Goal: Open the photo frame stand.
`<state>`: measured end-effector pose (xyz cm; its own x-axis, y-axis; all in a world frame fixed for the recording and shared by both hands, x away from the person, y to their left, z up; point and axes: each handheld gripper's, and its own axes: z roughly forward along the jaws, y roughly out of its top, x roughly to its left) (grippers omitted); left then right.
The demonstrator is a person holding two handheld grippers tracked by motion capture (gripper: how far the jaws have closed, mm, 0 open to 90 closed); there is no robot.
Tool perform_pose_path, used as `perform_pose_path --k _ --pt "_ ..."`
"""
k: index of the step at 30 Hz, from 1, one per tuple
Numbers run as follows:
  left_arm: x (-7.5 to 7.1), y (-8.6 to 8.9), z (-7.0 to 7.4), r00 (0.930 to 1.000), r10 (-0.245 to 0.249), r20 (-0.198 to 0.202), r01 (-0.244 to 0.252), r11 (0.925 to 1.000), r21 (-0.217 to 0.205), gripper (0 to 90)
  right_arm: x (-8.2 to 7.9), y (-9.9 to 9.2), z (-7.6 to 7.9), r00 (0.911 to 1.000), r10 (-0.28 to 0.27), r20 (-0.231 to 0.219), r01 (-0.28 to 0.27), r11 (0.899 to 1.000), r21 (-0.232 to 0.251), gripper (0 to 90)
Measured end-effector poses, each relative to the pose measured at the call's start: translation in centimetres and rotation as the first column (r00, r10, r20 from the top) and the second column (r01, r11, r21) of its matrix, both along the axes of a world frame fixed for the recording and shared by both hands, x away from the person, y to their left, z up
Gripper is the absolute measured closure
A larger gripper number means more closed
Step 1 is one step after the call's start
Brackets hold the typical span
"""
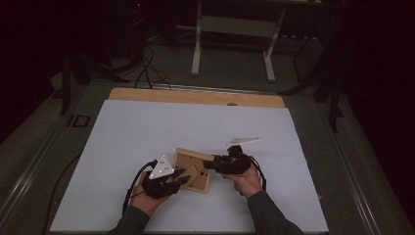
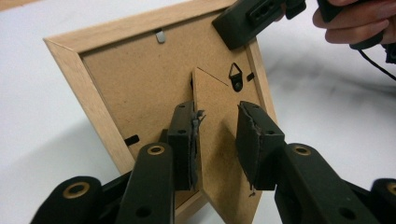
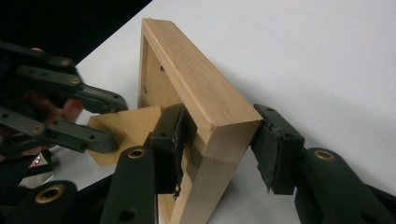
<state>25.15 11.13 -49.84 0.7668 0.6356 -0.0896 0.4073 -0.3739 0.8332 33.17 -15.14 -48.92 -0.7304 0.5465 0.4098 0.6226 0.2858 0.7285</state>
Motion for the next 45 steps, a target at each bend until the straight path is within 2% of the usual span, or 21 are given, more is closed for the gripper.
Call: perform_pose_path --k 7,12,19,24,28,32,35,36,38,40,42,45 --pt "0.4 0.0 -0.1 0.9997 0.003 -0.023 -0.003 1.0 -0.006 66.3 -0.9 0.2 0.8 0.9958 0.004 0.092 -0.001 1.0 -0.024 57.0" --pt "1.1 -0.3 -0.2 0.9994 0.018 -0.031 -0.018 0.9998 0.001 66.0 -1.4 0.3 1.3 0.9836 0.001 0.18 0.008 0.999 -0.048 58.1" --pt "2.3 -1.2 -0.4 0.9982 0.058 -0.015 -0.058 0.9981 0.022 65.4 -1.9 0.3 2.0 0.9584 -0.014 0.285 0.04 0.995 -0.086 59.3" --pt "3.0 -1.7 -0.3 0.9971 0.075 -0.01 -0.075 0.9971 0.013 64.9 -1.8 0.4 2.4 0.9398 -0.02 0.341 0.067 0.99 -0.127 59.6" --pt "3.2 -1.7 -0.5 0.9969 0.075 -0.022 -0.075 0.9972 0.004 63.8 -2.0 0.5 2.6 0.9247 -0.01 0.38 0.076 0.984 -0.158 59.7" --pt "3.3 -1.5 -0.3 0.9975 0.065 -0.027 -0.066 0.9978 -0.01 63.3 -2.5 0.6 2.5 0.9032 0.006 0.429 0.081 0.979 -0.185 59.7" --pt "3.5 -1.3 -0.3 0.9969 0.072 -0.033 -0.072 0.997 -0.026 63.3 -3.0 1.0 2.5 0.8789 0.019 0.477 0.097 0.972 -0.216 59.8" --pt "3.6 -1.3 -0.4 0.9969 0.071 -0.035 -0.071 0.9971 -0.027 63.3 -3.1 1.1 2.5 0.875 0.02 0.484 0.1 0.97 -0.221 59.8" --pt "3.5 -1.3 -0.3 0.9973 0.062 -0.038 -0.063 0.9975 -0.031 63.1 -3.1 1.1 2.5 0.8756 0.022 0.483 0.099 0.97 -0.222 59.8" --pt "3.4 -1.3 -0.2 0.9983 0.046 -0.036 -0.047 0.9984 -0.031 63.0 -3.1 0.9 2.5 0.8816 0.023 0.471 0.094 0.97 -0.225 59.8" --pt "3.1 -1.2 0.0 0.9987 0.036 -0.035 -0.037 0.9989 -0.03 62.8 -3.2 0.7 2.4 0.8927 0.02 0.45 0.09 0.971 -0.222 59.8" --pt "2.9 -1.1 0.2 0.9992 0.02 -0.036 -0.021 0.9993 -0.032 62.5 -3.3 0.0 2.0 0.9147 0.024 0.404 0.059 0.979 -0.193 59.5"
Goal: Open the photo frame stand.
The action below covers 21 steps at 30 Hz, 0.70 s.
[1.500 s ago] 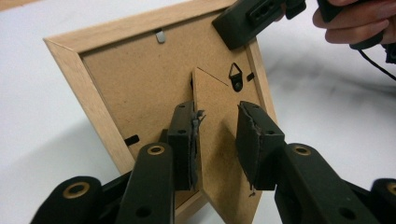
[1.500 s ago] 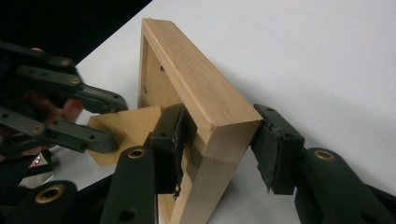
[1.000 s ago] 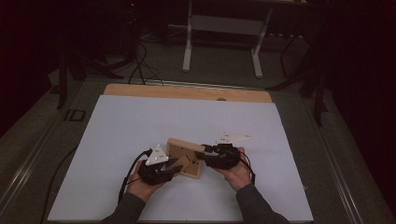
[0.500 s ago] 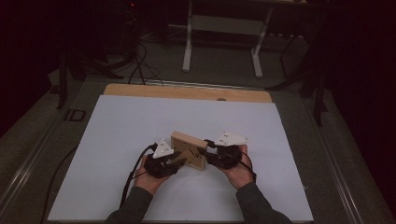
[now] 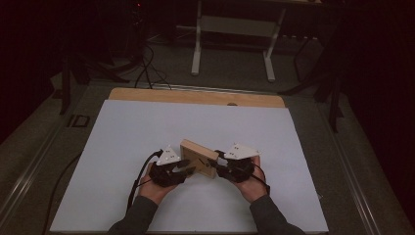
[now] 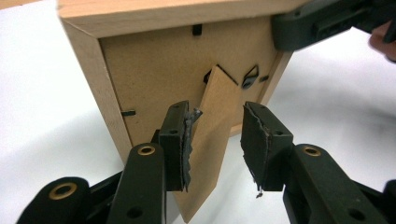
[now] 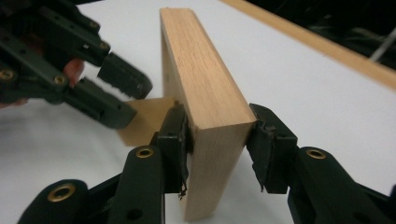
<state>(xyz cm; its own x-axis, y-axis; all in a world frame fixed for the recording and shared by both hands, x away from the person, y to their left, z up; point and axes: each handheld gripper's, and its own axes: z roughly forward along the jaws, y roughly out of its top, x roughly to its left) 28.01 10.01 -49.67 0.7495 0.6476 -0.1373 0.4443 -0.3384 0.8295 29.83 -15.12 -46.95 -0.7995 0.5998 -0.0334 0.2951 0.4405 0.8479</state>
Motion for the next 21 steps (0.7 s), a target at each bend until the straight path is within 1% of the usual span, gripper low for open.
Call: perform_pose_path --k 3,4,7,9,11,14,15,17,20,21 --pt "-0.3 0.0 0.1 0.9994 -0.034 -0.008 0.034 0.9994 -0.004 62.9 -0.1 -0.5 -0.4 0.999 0.019 -0.04 -0.017 0.999 0.035 58.1" --pt "-0.3 -0.1 0.1 0.999 -0.043 -0.009 0.043 0.9991 -0.001 62.9 -0.2 -0.5 -0.4 0.9986 0.022 -0.049 -0.02 0.999 0.04 57.7" --pt "-0.6 -0.2 0.2 0.9989 -0.046 0.007 0.046 0.9988 0.017 62.7 -0.4 -0.3 -0.4 0.9977 0.045 -0.05 -0.043 0.999 0.032 56.7" --pt "-0.6 0.0 0.3 0.9993 -0.036 0.009 0.036 0.9993 0.005 62.1 -0.5 -0.2 -0.4 0.9978 0.049 -0.044 -0.047 0.998 0.028 56.3" --pt "-0.7 0.2 0.4 0.9993 -0.034 0.015 0.034 0.9994 0.0 61.2 -0.6 -0.2 -0.4 0.9974 0.052 -0.05 -0.05 0.998 0.033 55.7" --pt "-0.9 0.5 0.6 0.999 -0.037 0.026 0.036 0.9992 0.018 59.9 -0.7 -0.1 -0.3 0.9958 0.068 -0.061 -0.066 0.997 0.038 54.0" --pt "-0.9 0.6 0.6 0.9989 -0.037 0.03 0.036 0.999 0.025 59.7 -0.8 0.0 -0.3 0.9957 0.072 -0.057 -0.07 0.997 0.034 53.5" --pt "-0.9 0.8 0.5 0.9992 -0.031 0.026 0.03 0.9991 0.028 59.7 -1.0 0.1 -0.3 0.9947 0.086 -0.056 -0.084 0.996 0.029 52.9" --pt "-0.8 0.9 0.3 0.9992 -0.024 0.031 0.023 0.9984 0.051 62.8 -1.2 0.2 -0.3 0.9951 0.083 -0.053 -0.082 0.996 0.025 52.8" --pt "-0.8 1.0 0.2 0.9991 -0.032 0.027 0.03 0.9984 0.048 63.4 -1.2 0.2 -0.3 0.9951 0.083 -0.053 -0.082 0.996 0.028 52.9"
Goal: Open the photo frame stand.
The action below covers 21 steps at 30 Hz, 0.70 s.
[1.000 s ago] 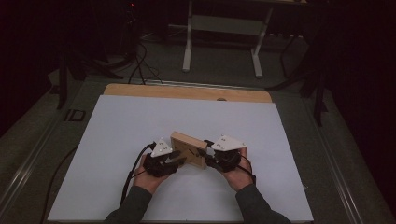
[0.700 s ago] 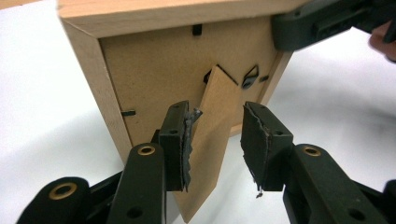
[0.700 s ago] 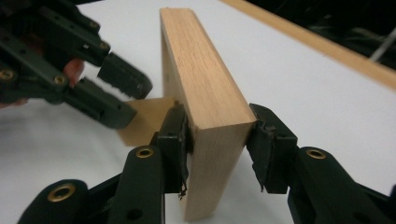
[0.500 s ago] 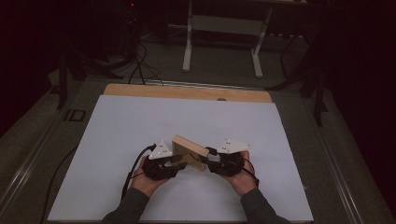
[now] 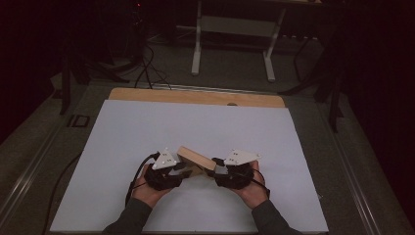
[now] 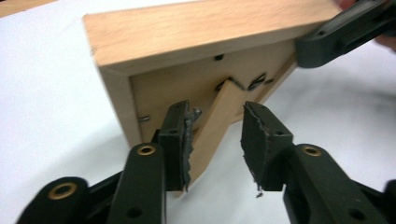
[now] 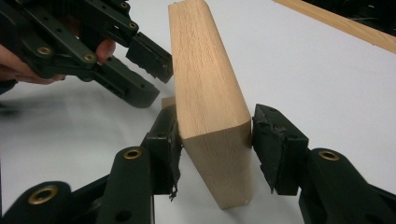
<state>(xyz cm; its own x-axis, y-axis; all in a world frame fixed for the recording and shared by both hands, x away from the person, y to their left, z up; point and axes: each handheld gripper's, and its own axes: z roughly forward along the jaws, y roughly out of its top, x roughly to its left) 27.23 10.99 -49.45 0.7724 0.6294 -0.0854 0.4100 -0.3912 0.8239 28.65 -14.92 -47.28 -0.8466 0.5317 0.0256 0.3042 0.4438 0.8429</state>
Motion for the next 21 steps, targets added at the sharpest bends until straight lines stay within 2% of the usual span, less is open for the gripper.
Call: perform_pose_path --k 3,4,7,10,15,21 --pt "0.2 -0.1 -0.4 0.9997 -0.023 -0.008 0.023 0.9993 0.031 62.6 0.0 0.0 0.0 1.0 -0.003 -0.002 0.003 1.0 -0.001 52.9" --pt "0.3 -0.1 -0.6 0.9997 -0.022 -0.011 0.022 0.9984 0.052 62.0 0.0 0.0 0.0 1.0 -0.002 -0.002 0.002 1.0 -0.001 52.9" --pt "0.6 -0.3 -1.4 0.9994 -0.018 -0.029 0.02 0.9969 0.076 59.2 0.0 0.0 0.0 1.0 -0.002 0.002 0.002 1.0 -0.001 53.0" --pt "0.6 -0.4 -1.8 0.9986 -0.022 -0.048 0.026 0.9966 0.079 60.1 -0.2 0.1 0.0 0.9999 -0.003 0.014 0.004 1.0 -0.009 53.7" --pt "0.2 -0.1 -1.7 0.9971 -0.031 -0.069 0.036 0.9965 0.076 68.1 -0.4 0.3 0.0 0.9993 -0.006 0.038 0.007 1.0 -0.027 54.2" --pt "-0.4 0.0 -1.6 0.9977 -0.021 -0.065 0.027 0.9953 0.092 74.3 -1.1 0.6 0.0 0.9979 0.004 0.064 -0.001 0.998 -0.056 53.7"
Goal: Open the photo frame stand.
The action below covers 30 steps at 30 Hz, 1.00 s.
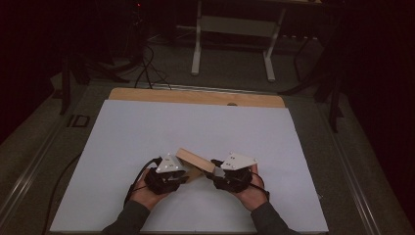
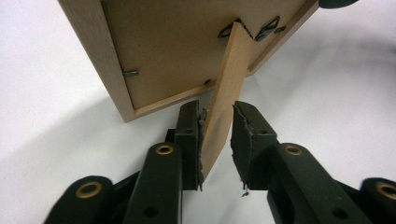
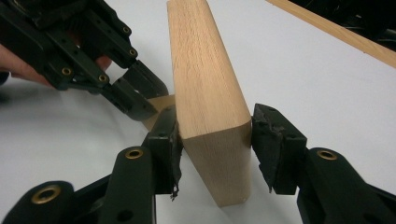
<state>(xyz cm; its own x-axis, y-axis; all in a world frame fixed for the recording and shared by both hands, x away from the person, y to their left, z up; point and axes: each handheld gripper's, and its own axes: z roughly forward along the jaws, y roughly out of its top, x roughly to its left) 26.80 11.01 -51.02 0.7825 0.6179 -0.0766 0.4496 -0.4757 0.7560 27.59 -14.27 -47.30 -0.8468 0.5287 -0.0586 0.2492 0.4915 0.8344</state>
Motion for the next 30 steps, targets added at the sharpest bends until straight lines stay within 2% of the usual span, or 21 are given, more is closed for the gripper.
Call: perform_pose_path --k 4,15,20,25,30 --pt "-0.05 0.18 -0.1 0.9999 0.012 0.004 -0.012 0.9999 0.008 80.2 -0.34 0.23 -0.07 1.0 0.005 0.0 -0.005 1.0 -0.009 52.4" --pt "-0.37 0.3 -0.58 1.0 0.007 0.006 -0.007 0.9999 0.01 79.0 -0.6 0.52 -0.32 0.9995 0.024 -0.021 -0.025 1.0 -0.01 48.0" --pt "-0.58 0.42 -0.78 0.9999 0.004 0.013 -0.004 1.0 0.002 76.3 -0.58 0.53 -0.39 0.999 0.021 -0.04 -0.021 1.0 -0.007 45.9" --pt "-0.61 0.4 -0.81 0.9998 0.008 0.021 -0.008 1.0 0.003 68.2 -0.51 0.55 -0.33 0.999 0.008 -0.044 -0.008 1.0 -0.001 36.5" --pt "-0.66 0.59 -0.7 0.9994 0.016 0.029 -0.016 0.9999 -0.005 62.7 -0.39 0.28 -0.03 0.999 -0.003 -0.044 0.003 1.0 0.01 31.8"
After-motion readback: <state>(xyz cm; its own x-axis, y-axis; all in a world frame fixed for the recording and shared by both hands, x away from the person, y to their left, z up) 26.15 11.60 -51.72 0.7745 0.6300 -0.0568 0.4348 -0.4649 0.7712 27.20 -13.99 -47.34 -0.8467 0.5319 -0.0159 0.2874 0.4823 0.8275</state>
